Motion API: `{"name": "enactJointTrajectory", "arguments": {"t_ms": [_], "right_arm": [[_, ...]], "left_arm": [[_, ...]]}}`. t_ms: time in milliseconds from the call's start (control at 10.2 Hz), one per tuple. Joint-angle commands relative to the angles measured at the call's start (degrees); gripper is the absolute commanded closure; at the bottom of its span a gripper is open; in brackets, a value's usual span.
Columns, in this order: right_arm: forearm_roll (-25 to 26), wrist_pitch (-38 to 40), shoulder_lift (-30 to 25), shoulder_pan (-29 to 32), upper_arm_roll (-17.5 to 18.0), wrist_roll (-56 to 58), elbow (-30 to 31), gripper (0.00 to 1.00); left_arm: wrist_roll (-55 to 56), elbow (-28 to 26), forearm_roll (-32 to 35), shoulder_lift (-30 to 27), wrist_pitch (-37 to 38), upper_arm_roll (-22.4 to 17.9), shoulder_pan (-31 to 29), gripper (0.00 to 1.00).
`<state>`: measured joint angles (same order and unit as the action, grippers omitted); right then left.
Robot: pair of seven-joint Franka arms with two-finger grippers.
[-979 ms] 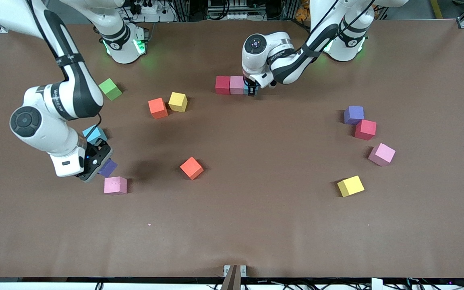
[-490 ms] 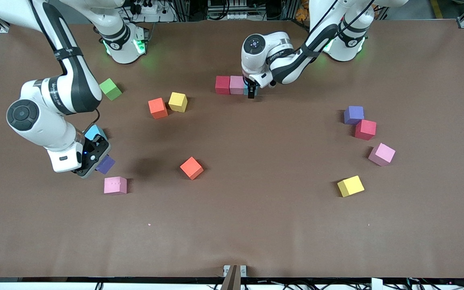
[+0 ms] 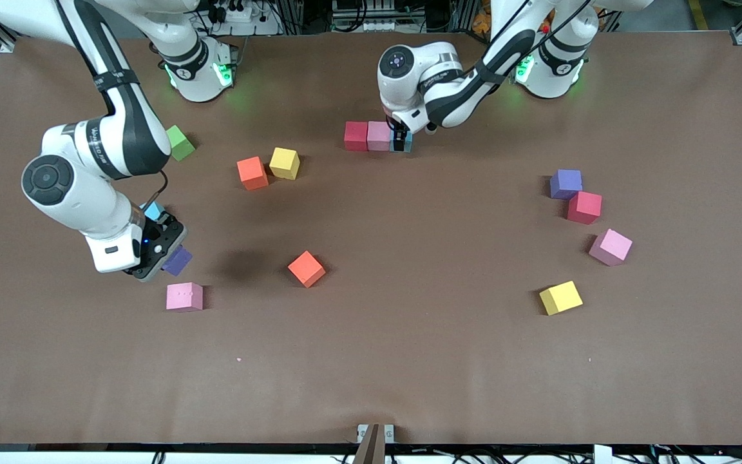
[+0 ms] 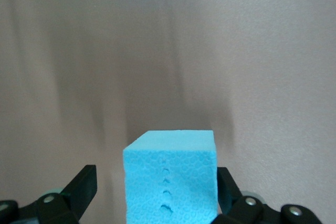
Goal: Form number 2 with 11 blocks
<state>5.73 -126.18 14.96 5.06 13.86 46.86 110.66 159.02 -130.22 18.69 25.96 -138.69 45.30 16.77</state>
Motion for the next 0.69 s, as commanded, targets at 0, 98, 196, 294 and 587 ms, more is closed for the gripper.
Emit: {"name": "enactJointTrajectory", "arguments": {"t_ms": [0,98,196,294,587], "right_arm": [[-0.02,0.76,-2.30,-0.14,1.87,-4.12,1.67,0.65],[-0.02,3.54,-2.31,-0.31,3.01,-6.58,1.41,0.65],[-0.02,4.27,-2.22,-0.66,4.15,-8.52,1.14,0.65],[-0.10,4.28,-2.22,-0.75,5.03,-10.11,1.14,0.65],[-0.28,4.27,-2.13,-0.76,7.23,-12.75,1.05,0.65]], "left_arm": [[10.78,1.54,3.37,-1.62,4.20,0.93,-0.51,0.00],[10.43,2.86,3.37,-1.62,6.13,1.01,-2.08,0.00],[10.17,4.87,3.29,-1.62,8.41,1.02,-3.49,0.00],[8.86,6.80,3.29,-1.62,10.70,1.02,-4.89,0.00],[1.06,11.56,3.37,-3.19,16.60,0.84,-12.17,0.00]]}}
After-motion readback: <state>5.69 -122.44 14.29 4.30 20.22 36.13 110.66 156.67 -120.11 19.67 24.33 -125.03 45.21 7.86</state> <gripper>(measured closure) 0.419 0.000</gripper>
